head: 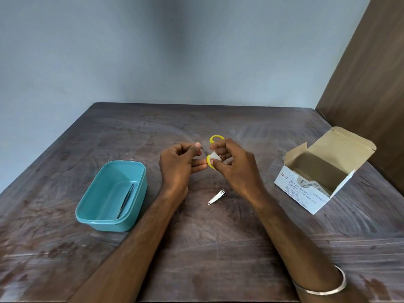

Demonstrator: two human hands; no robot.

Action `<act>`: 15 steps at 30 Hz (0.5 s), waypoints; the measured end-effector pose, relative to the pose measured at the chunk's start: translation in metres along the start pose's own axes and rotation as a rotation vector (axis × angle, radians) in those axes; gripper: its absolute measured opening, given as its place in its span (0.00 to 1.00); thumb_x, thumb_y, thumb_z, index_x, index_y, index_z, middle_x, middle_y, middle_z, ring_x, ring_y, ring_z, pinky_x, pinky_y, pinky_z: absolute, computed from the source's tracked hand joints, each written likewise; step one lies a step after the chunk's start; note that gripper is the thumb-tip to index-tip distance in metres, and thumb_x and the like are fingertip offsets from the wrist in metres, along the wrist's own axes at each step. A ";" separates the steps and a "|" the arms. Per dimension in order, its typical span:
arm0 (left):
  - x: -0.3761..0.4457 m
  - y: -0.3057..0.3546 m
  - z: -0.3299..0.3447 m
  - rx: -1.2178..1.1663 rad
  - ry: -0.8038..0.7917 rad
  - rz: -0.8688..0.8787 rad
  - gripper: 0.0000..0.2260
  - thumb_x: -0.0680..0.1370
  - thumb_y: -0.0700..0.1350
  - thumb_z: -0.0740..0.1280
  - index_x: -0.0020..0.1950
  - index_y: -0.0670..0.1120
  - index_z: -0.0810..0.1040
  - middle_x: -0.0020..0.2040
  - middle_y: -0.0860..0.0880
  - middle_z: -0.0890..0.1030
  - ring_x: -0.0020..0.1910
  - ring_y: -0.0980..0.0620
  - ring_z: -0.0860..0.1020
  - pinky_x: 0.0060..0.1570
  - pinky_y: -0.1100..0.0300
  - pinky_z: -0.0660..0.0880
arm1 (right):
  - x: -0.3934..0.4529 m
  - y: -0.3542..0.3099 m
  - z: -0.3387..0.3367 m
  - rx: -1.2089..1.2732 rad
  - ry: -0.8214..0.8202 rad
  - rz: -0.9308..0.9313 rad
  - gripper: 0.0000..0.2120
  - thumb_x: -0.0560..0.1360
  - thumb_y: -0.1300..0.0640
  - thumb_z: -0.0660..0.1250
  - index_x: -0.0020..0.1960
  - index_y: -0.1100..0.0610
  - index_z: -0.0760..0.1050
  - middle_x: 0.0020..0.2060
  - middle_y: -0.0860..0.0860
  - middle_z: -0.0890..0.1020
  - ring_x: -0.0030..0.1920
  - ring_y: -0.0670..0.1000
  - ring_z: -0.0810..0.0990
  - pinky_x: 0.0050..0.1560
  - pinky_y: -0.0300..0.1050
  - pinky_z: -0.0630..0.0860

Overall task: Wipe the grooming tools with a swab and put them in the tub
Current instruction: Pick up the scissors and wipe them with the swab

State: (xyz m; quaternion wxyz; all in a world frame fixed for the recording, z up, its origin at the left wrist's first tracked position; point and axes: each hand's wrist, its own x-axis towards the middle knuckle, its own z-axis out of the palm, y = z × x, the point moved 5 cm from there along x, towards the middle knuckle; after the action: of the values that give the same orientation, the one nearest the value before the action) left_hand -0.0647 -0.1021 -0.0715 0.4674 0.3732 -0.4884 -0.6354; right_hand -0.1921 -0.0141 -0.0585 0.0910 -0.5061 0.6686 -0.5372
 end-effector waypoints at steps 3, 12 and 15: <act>0.000 0.001 0.001 -0.011 -0.009 0.006 0.05 0.76 0.40 0.72 0.41 0.40 0.81 0.34 0.45 0.83 0.30 0.46 0.83 0.34 0.55 0.82 | 0.000 0.002 -0.002 -0.031 0.049 0.015 0.13 0.70 0.63 0.75 0.54 0.54 0.81 0.41 0.44 0.84 0.39 0.41 0.81 0.41 0.34 0.77; -0.005 0.002 0.009 -0.080 -0.052 0.003 0.07 0.77 0.39 0.71 0.41 0.37 0.80 0.36 0.42 0.83 0.36 0.44 0.85 0.37 0.59 0.83 | 0.003 0.010 -0.010 0.023 0.183 0.122 0.11 0.69 0.63 0.75 0.49 0.53 0.80 0.37 0.46 0.84 0.38 0.43 0.83 0.41 0.43 0.80; -0.006 0.002 0.011 -0.086 -0.072 0.007 0.07 0.77 0.38 0.71 0.40 0.37 0.80 0.35 0.43 0.82 0.36 0.44 0.85 0.38 0.59 0.83 | 0.003 0.015 -0.013 0.137 0.235 0.183 0.14 0.66 0.65 0.77 0.45 0.50 0.79 0.37 0.46 0.84 0.38 0.41 0.82 0.42 0.41 0.80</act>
State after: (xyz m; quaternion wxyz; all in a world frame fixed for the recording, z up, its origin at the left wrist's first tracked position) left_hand -0.0729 -0.0937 -0.0671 0.4675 0.3281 -0.4784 -0.6670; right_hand -0.2105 -0.0093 -0.0639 0.0950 -0.3696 0.6796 -0.6265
